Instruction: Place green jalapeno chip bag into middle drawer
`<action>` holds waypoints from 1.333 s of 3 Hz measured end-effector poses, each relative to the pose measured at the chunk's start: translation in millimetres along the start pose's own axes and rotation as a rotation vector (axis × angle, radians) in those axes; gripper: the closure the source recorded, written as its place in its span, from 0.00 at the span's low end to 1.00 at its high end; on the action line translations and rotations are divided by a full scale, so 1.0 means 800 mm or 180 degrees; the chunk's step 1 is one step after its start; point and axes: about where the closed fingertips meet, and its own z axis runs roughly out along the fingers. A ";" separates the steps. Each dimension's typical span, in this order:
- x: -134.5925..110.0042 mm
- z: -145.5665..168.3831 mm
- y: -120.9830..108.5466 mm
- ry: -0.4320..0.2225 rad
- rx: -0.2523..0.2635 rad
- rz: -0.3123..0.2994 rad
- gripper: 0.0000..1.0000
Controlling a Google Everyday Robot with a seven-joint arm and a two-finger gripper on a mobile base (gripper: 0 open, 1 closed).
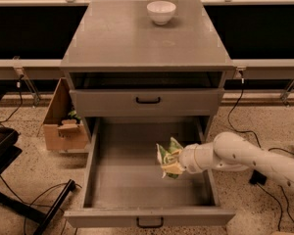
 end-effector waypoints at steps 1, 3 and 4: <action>0.007 0.007 0.009 0.0019 -0.0001 0.0011 0.81; 0.007 0.007 0.009 0.0019 -0.0001 0.0011 0.35; 0.007 0.007 0.009 0.0019 -0.0002 0.0011 0.11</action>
Offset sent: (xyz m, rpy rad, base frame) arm -0.0069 0.0033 -0.0079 -0.0046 0.0050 -0.0018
